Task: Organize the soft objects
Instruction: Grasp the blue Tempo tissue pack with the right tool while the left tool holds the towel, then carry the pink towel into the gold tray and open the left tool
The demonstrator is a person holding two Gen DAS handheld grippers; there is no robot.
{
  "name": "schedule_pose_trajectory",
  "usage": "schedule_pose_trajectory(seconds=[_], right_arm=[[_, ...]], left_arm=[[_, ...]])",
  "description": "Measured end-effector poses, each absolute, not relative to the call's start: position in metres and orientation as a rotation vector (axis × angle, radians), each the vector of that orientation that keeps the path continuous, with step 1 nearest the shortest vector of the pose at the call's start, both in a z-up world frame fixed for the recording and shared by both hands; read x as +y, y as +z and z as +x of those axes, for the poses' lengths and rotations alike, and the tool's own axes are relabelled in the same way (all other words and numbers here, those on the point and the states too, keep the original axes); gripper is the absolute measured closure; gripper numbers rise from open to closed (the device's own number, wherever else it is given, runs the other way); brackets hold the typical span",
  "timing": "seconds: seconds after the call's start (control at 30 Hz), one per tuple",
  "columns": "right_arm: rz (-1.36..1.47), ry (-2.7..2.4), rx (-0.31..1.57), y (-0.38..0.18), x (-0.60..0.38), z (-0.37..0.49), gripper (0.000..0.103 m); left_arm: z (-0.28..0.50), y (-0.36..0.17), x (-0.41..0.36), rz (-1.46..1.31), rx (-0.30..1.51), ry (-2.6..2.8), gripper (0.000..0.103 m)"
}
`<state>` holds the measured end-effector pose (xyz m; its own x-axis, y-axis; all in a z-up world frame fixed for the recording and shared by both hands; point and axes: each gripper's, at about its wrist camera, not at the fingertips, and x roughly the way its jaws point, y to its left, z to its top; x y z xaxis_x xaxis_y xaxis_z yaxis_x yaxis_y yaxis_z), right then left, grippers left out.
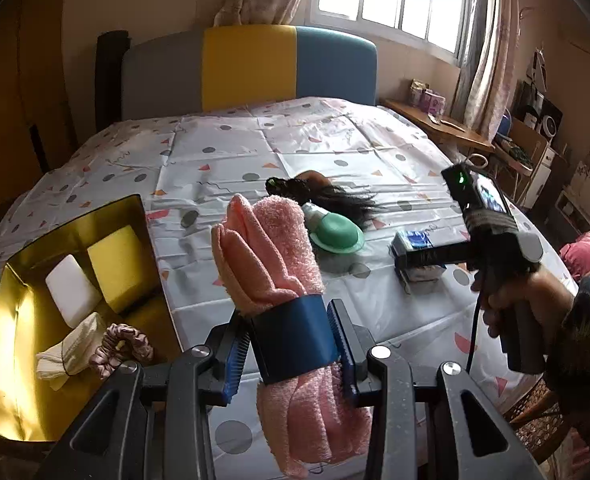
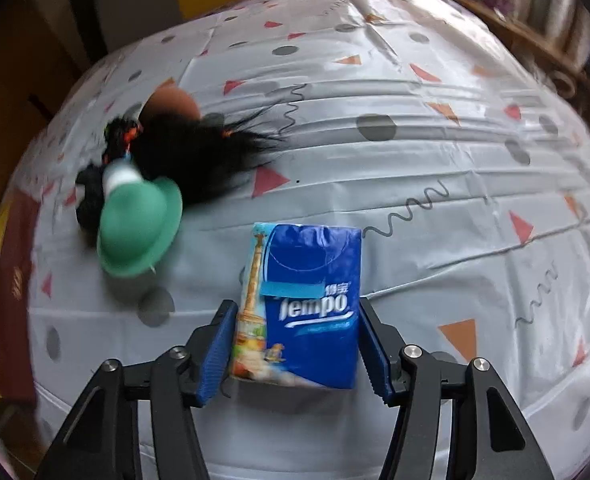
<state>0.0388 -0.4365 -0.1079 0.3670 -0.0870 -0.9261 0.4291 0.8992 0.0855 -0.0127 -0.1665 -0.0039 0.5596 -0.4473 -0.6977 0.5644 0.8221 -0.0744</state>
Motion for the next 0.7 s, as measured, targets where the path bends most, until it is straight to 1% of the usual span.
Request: schedule_pose_trajectory(seconds=[0.1,0.27,0.4,0.5,0.7], right_arm=[[0.275,-0.364,1.149,-0.111,-0.427,0.042,0.043],[0.298,-0.349,1.138,-0.114,-0.428,0.039,0.043],[0.237,-0.352,1.139,-0.111,-0.422,0.040,0.045],[0.216,-0.351,1.134,-0.114,-0.417,0.044,0.049],[0.215,-0.348,1.130,-0.114,-0.417,0.045,0.049]], left_arm=[[-0.014,0.000,-0.163,0.159,0.765,-0.591,0.065],[-0.016,0.005,-0.159,0.157,0.757,-0.578,0.065],[-0.016,0.006,-0.155,0.151,0.760,-0.570,0.065],[-0.016,0.006,-0.151,0.145,0.761,-0.560,0.065],[-0.014,0.010,-0.140,0.123,0.755,-0.541,0.065]])
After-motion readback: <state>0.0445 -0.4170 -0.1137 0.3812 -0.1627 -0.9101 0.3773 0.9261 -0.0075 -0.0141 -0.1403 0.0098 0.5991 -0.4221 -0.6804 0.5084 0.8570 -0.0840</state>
